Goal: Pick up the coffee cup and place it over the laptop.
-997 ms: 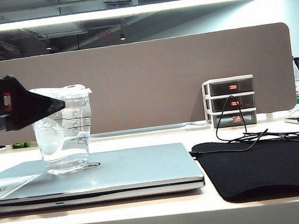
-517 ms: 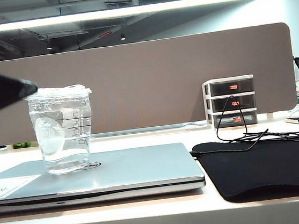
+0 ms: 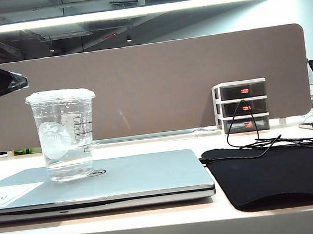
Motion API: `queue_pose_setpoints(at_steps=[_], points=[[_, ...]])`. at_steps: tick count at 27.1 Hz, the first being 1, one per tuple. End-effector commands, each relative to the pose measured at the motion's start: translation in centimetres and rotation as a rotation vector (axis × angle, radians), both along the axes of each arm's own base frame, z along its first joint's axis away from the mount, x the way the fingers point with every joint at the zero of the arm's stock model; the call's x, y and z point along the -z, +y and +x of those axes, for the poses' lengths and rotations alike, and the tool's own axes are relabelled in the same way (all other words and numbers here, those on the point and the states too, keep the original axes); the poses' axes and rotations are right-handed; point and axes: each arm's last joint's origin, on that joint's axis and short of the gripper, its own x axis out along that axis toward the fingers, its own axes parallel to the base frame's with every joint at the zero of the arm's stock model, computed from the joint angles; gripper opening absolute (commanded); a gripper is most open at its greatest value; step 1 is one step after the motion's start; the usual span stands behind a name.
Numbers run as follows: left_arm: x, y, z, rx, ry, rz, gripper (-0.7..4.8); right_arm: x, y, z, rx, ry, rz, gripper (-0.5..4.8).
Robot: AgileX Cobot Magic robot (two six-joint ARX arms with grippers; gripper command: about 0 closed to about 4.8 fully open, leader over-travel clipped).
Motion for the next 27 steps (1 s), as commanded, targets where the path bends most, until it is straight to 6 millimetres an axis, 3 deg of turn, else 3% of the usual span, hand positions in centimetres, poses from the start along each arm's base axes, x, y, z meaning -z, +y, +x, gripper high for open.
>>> queue_pose_setpoints(at_steps=[1, 11, 20, 23, 27], points=[[-0.4, 0.1, -0.3, -0.032, -0.016, 0.013, 4.25, 0.1, 0.0, 0.0, -0.003, -0.006, 0.001, -0.06], [-0.8, 0.6, -1.7, -0.094, 0.045, 0.018, 4.25, 0.0, -0.1, 0.1, 0.044, -0.015, 0.002, -0.06], [-0.9, 1.0, -2.9, -0.185, 0.071, 0.024, 4.24, 0.0, -0.9, 0.6, 0.380, -0.055, -0.060, -0.06], [-0.8, 1.3, -3.5, -0.237, 0.097, 0.029, 3.94, 0.0, -1.2, 0.7, 0.491, -0.075, -0.109, -0.06], [-0.9, 1.5, -4.2, -0.250, 0.085, 0.021, 3.94, -0.1, -1.6, 0.7, 0.613, -0.075, -0.117, -0.06]])
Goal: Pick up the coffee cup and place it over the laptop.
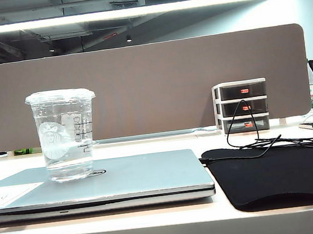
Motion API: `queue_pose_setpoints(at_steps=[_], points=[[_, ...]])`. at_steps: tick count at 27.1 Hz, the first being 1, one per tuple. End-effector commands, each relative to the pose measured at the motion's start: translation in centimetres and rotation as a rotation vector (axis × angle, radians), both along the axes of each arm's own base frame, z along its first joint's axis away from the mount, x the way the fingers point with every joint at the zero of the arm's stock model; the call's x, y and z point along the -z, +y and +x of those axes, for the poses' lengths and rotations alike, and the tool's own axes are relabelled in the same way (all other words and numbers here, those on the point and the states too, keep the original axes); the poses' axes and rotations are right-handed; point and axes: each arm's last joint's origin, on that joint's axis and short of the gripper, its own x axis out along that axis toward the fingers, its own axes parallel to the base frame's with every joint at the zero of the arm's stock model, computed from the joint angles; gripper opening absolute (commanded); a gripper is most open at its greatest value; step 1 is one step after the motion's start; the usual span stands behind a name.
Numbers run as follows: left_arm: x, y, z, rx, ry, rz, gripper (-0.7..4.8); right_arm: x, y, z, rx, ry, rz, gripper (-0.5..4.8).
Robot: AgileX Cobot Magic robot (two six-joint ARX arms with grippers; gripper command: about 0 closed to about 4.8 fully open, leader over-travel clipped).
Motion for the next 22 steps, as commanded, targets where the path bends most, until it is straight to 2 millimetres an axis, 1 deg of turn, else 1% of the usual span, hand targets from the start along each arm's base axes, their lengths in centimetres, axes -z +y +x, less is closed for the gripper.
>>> queue_pose_setpoints(at_steps=[1, 4, 7, 9, 10, 11, 12, 13, 14, 19, 20, 21, 22], points=[[-0.2, 0.1, -0.5, -0.014, -0.014, -0.002, 3.94, -0.1, -0.4, 0.1, 0.126, -0.025, -0.009, -0.06], [-0.3, 0.4, -1.1, -0.061, -0.031, -0.005, 3.94, -0.4, -0.6, 0.1, 0.226, -0.055, -0.003, -0.06], [0.0, 0.6, -1.5, -0.127, -0.013, -0.002, 3.94, -0.7, -0.7, 0.1, 0.249, -0.083, -0.001, -0.06], [0.3, 0.8, -1.8, -0.167, 0.007, 0.001, 3.93, -0.9, -0.7, 0.0, 0.250, -0.103, -0.029, -0.06], [0.4, 0.8, -1.8, -0.168, 0.026, 0.004, 3.82, -1.0, -0.7, 0.0, 0.251, -0.121, -0.043, -0.06], [0.5, 0.8, -1.8, -0.167, 0.033, 0.008, 3.48, -1.1, -0.7, 0.0, 0.252, -0.130, -0.040, -0.06], [0.5, 0.8, -1.8, -0.164, 0.034, 0.013, 2.68, -1.2, -0.7, 0.0, 0.248, -0.139, -0.038, -0.06], [0.5, 0.8, -1.8, -0.164, 0.032, 0.016, 1.74, -1.2, -0.7, 0.0, 0.248, -0.144, -0.036, -0.06], [0.5, 0.8, -1.8, -0.164, 0.029, 0.019, 1.53, -1.3, -0.7, 0.0, 0.248, -0.146, -0.036, -0.06], [0.2, 0.8, -1.8, -0.159, -0.011, 0.063, 0.91, -1.3, -0.7, 0.0, 0.248, -0.147, -0.035, -0.06], [0.1, 0.8, -1.8, -0.159, -0.023, 0.069, 0.65, -1.3, -0.7, 0.0, 0.248, -0.147, -0.035, -0.06], [-0.1, 0.8, -1.8, -0.161, -0.045, 0.074, 0.25, -1.3, -0.7, 0.0, 0.247, -0.147, -0.035, -0.06], [-0.2, 0.8, -1.8, -0.162, -0.059, 0.075, 0.00, -1.3, -0.7, 0.0, 0.247, -0.147, -0.035, -0.06]])
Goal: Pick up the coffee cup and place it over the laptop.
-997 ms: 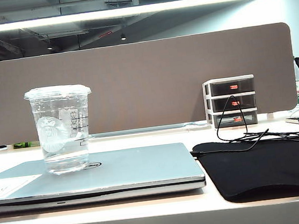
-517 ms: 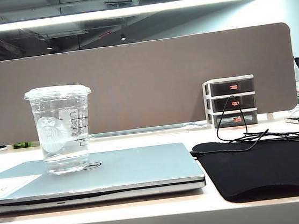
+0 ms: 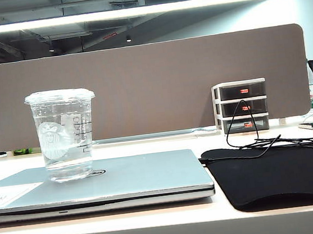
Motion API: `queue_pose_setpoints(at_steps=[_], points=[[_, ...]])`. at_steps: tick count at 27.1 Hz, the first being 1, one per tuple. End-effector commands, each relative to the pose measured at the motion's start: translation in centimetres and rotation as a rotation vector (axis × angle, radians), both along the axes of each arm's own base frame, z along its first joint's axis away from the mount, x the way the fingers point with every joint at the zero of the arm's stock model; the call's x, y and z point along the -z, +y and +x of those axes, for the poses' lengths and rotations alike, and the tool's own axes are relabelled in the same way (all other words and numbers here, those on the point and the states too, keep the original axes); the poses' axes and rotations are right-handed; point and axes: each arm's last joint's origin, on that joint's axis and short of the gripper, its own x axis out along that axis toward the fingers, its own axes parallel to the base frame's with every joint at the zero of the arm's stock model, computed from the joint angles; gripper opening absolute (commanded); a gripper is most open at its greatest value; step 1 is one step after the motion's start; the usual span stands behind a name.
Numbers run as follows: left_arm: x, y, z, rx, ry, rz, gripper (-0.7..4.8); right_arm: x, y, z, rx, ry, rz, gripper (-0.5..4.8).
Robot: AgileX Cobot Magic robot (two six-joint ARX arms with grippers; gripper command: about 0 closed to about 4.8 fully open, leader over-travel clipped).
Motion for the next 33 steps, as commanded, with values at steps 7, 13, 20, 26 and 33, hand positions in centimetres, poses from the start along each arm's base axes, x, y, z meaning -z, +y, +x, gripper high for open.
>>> queue_pose_setpoints(at_steps=[7, 13, 20, 26, 33], points=[[-0.82, 0.17, 0.02, -0.054, -0.095, 0.042, -0.06, -0.04, 0.00, 0.00, 0.001, -0.015, -0.001, -0.06], [-0.77, 0.08, 0.01, -0.023, -0.089, 0.033, -0.05, -0.01, -0.01, 0.00, 0.003, -0.013, -0.001, -0.05], [-0.77, 0.08, 0.01, -0.023, -0.089, 0.032, -0.05, -0.02, -0.01, 0.00, 0.003, -0.014, 0.000, -0.05], [-0.77, 0.08, 0.01, -0.023, -0.089, 0.032, -0.05, -0.02, -0.01, 0.00, 0.003, -0.014, 0.000, -0.05], [-0.77, 0.08, 0.01, -0.023, -0.089, 0.032, -0.05, -0.02, -0.01, 0.00, 0.003, -0.014, 0.000, -0.05]])
